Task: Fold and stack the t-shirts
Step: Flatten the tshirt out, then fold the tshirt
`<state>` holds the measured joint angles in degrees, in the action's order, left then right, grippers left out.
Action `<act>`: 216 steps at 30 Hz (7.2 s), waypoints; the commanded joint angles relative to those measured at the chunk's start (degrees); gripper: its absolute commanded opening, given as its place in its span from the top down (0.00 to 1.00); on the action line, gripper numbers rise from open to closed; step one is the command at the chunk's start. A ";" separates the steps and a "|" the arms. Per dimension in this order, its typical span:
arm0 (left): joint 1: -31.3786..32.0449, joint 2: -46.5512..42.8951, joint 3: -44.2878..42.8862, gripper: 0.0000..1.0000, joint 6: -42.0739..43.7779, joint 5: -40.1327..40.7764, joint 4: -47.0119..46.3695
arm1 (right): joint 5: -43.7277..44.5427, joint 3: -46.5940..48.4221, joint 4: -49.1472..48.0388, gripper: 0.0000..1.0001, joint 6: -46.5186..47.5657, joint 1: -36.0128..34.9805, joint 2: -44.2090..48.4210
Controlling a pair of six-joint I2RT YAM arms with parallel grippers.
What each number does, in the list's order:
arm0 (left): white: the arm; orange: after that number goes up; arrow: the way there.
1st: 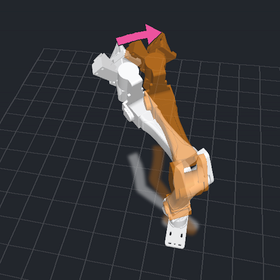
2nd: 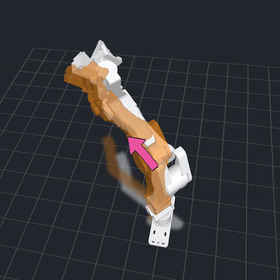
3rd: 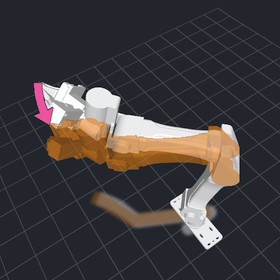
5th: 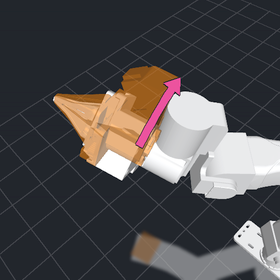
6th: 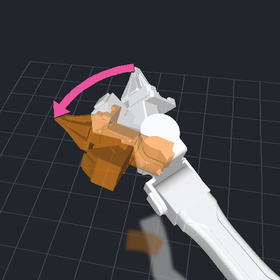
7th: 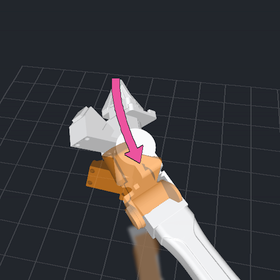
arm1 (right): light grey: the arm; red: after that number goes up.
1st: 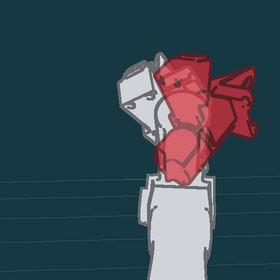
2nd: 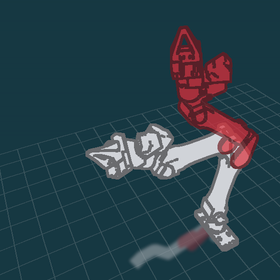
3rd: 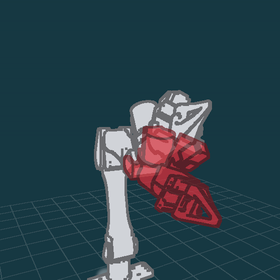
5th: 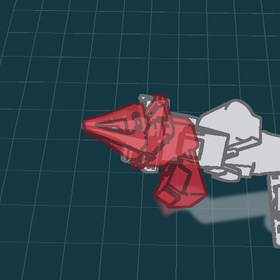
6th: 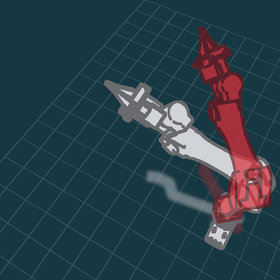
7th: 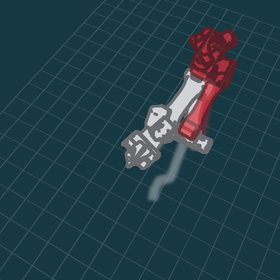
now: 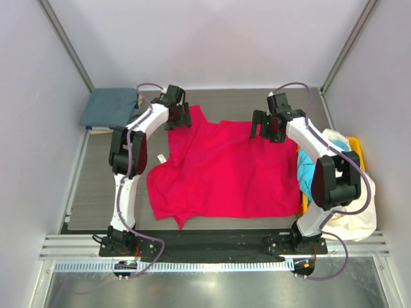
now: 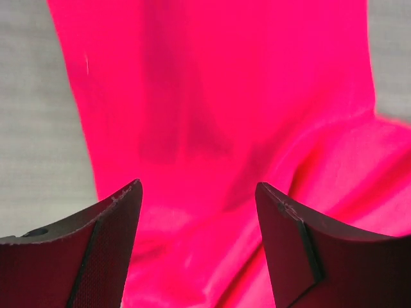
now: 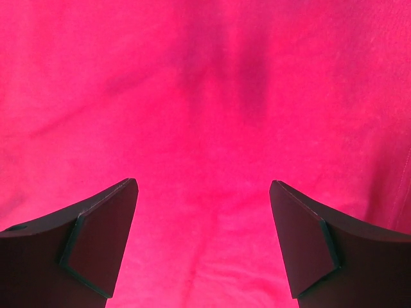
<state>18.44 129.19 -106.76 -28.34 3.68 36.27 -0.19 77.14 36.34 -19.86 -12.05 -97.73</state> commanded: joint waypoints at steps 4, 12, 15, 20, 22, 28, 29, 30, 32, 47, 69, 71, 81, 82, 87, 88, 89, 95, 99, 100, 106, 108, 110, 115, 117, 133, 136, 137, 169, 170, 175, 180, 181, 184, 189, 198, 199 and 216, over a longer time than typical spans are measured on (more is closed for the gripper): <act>-2.61 11.94 -11.09 0.28 -0.76 4.75 7.48 | -2.27 -1.03 -3.20 0.10 -0.62 -0.34 6.85; -8.59 23.56 -29.71 0.32 1.09 3.28 17.24 | -3.86 -0.07 -3.29 0.10 -0.71 -0.34 5.98; -10.87 27.34 -37.97 0.31 0.83 0.90 17.87 | -4.64 0.99 -3.29 0.10 -0.89 -0.34 4.40; -16.57 29.90 -44.33 0.30 -1.81 -3.33 11.73 | -7.02 3.27 -3.20 0.10 -1.41 -0.43 1.94; -18.17 30.86 -44.85 0.32 -5.14 -11.62 6.03 | -7.89 4.15 -3.38 0.10 -1.15 -0.51 0.62; -20.72 30.35 -48.45 0.25 -6.37 -14.14 -7.25 | -7.99 8.10 -3.29 0.11 -1.85 -1.57 -2.81; -20.55 29.55 -48.54 0.23 -6.81 -15.36 -9.01 | -7.64 8.72 -3.38 0.11 -1.85 -2.18 -3.68; -20.37 28.59 -48.54 0.21 -6.99 -15.89 -11.98 | -7.55 9.42 -3.20 0.11 -1.94 -2.53 -4.04; -18.97 23.41 -48.02 0.15 -4.98 -16.25 -12.80 | -6.68 11.18 -3.03 0.11 -2.11 -3.23 -4.39; -5.36 -32.30 9.78 0.12 -12.44 1.92 -0.31 | 8.63 2.24 -5.83 0.11 -8.00 -12.38 0.61; 49.50 -85.68 74.50 0.68 -58.23 18.12 23.15 | 14.42 -24.67 -13.31 0.10 -16.00 -12.38 22.59; 49.50 -85.07 76.26 0.65 -58.06 18.64 21.05 | 14.07 -24.67 -13.22 0.10 -16.00 -12.38 22.67; 47.66 -81.55 84.34 0.42 -56.48 24.89 7.07 | 14.77 -24.94 -12.87 0.10 -15.30 -12.38 23.11; 47.22 -80.59 84.70 0.42 -56.39 24.88 6.10 | 14.69 -24.94 -12.87 0.10 -15.30 -12.38 23.20; 46.17 -77.25 84.18 0.41 -54.55 26.63 2.84 | 14.60 -25.02 -12.87 0.10 -14.95 -12.38 22.68; 45.73 -76.98 83.82 0.41 -54.11 26.99 2.93 | 14.60 -24.94 -12.87 0.10 -15.03 -12.38 22.50; 45.20 -76.37 83.56 0.40 -52.89 27.08 2.84 | 14.51 -25.02 -12.78 0.10 -15.04 -12.38 22.50; 41.51 -72.94 83.99 0.44 -49.71 24.62 -1.89 | 15.12 -25.55 -12.87 0.10 -14.42 -12.38 22.50; 41.07 -69.51 85.58 0.51 -49.62 23.56 -6.38 | 15.30 -25.64 -12.87 0.10 -14.07 -12.47 22.15; 41.07 -68.38 85.67 0.53 -49.27 23.48 -7.08 | 15.30 -25.64 -12.78 0.10 -14.07 -12.38 22.15; 40.63 -65.64 84.00 0.65 -47.25 25.76 -9.81 | 14.86 -25.55 -13.04 0.09 -13.89 -12.38 21.27; 40.54 -64.76 83.56 0.71 -45.94 26.81 -10.87 | 14.86 -25.73 -13.05 0.10 -13.63 -12.47 21.18; 40.36 -63.98 83.47 0.81 -44.53 27.51 -12.62 | 15.04 -25.99 -13.22 0.10 -13.63 -12.38 21.27; 39.22 -62.74 81.28 1.00 -40.14 27.17 -14.57 | 14.87 -26.34 -13.31 0.10 -13.19 -12.29 21.27; 39.31 -64.66 75.50 1.00 -38.82 27.08 -5.30 | 14.60 -26.43 -13.31 0.10 -13.19 -12.38 22.40; 39.66 -82.69 55.00 1.00 -38.11 18.64 39.54 | 20.14 -32.66 5.13 0.09 -24.52 -12.38 36.80; 39.66 -82.78 54.82 1.00 -37.32 18.56 43.08 | 19.70 -36.62 7.42 0.09 -28.91 -12.47 40.59; 39.66 -82.78 54.90 1.00 -36.88 18.38 43.27 | 19.35 -37.50 7.87 0.09 -30.14 -12.47 41.21; 39.66 -85.77 57.82 1.00 -35.92 17.49 36.58 | 16.71 -48.59 10.76 0.99 -48.08 -30.48 44.99; 39.66 -85.42 56.76 1.00 -35.56 18.11 37.63 | 17.32 -46.67 11.90 0.99 -48.08 -30.40 45.69; 39.66 -81.65 48.77 1.00 -31.35 24.35 39.14 | 20.83 -40.15 15.69 0.99 -46.59 -30.48 47.64; 38.35 -73.21 43.66 0.99 -17.22 28.39 33.00 | 26.19 -29.35 14.91 0.99 -41.85 -29.79 39.04; 37.30 -71.81 42.35 1.00 -14.93 27.96 31.86 | 26.98 -27.85 14.56 0.99 -40.80 -29.43 36.24; 30.01 -65.65 40.06 1.00 -5.96 23.24 27.29 | 27.26 -23.45 11.84 0.99 -35.53 -25.15 32.70; 19.19 -58.17 36.37 1.00 4.60 18.64 22.44 | 23.39 -19.67 6.38 0.99 -27.52 -15.73 26.38; 10.66 -41.04 27.75 1.00 12.25 18.64 21.30 | 18.91 -16.50 0.85 0.99 -21.46 -9.31 16.53; 9.61 -39.73 26.35 1.00 12.69 18.82 21.38 | 18.56 -16.33 -0.03 0.99 -21.19 -8.78 14.96; 5.30 -5.36 -4.92 0.96 25.87 37.26 29.03 | 12.58 -4.29 -2.76 0.89 -17.23 -1.22 -4.21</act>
<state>24.91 121.05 -106.69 -7.07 33.30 62.87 13.04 68.97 35.24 -38.83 -14.26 -100.49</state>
